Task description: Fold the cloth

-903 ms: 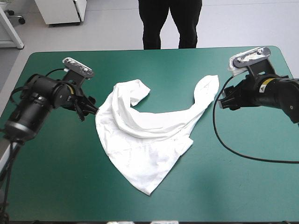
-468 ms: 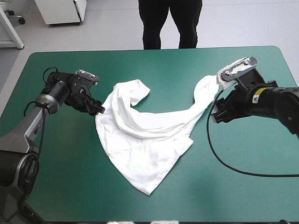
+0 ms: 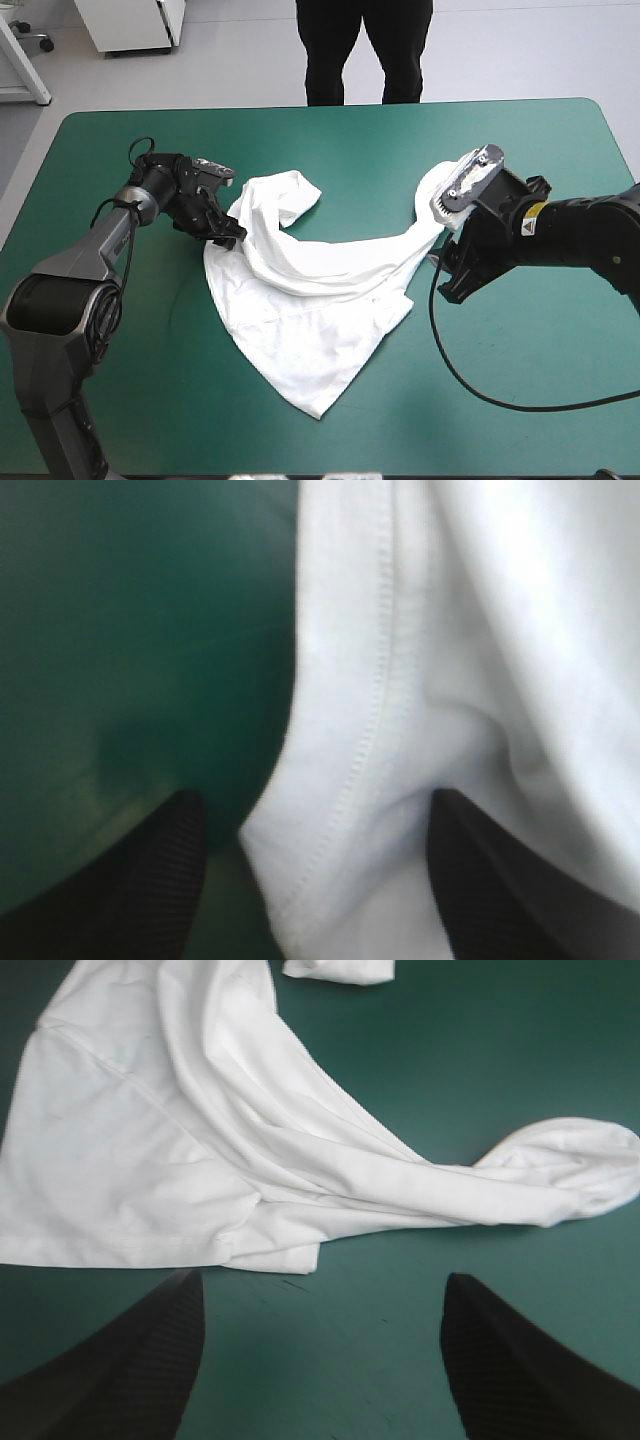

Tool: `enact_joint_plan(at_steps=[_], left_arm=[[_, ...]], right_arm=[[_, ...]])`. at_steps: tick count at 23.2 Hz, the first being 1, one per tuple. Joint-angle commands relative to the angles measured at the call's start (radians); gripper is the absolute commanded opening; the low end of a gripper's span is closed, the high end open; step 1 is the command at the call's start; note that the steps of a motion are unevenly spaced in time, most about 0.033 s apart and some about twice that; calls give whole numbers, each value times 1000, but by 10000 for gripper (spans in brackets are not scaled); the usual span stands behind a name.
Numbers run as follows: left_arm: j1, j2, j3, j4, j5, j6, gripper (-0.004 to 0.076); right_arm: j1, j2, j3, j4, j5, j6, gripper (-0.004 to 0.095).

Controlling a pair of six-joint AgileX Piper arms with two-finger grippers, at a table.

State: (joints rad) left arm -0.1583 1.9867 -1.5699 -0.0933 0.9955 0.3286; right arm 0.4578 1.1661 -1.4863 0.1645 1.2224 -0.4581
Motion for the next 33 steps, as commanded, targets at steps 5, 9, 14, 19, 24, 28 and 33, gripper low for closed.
enact_joint_plan(at_steps=[5, 9, 14, 19, 24, 28, 33], left_arm=[[-2, -23, -33, -27, 12, 7, 112], [-2, -8, -33, -51, 63, 9, -7], [-2, -8, -33, -49, 83, 9, -9], [-2, -8, -33, -51, 58, 9, -9], [-2, -8, -33, -76, 43, 9, -9], [-2, -8, -33, -102, 35, 16, -9], [-2, -8, -34, -106, 33, 17, -9]], right_arm=[[21, -21, -3, 190, -24, -200, 603], [136, -16, 119, 148, -25, -266, 603], [349, 7, 292, 130, -124, -330, 603], [598, 141, 318, 61, -298, -321, 604], [647, 328, 316, 73, -369, -318, 604], [647, 382, 316, 73, -445, -321, 603], [621, 466, 318, 120, -457, -321, 603]])
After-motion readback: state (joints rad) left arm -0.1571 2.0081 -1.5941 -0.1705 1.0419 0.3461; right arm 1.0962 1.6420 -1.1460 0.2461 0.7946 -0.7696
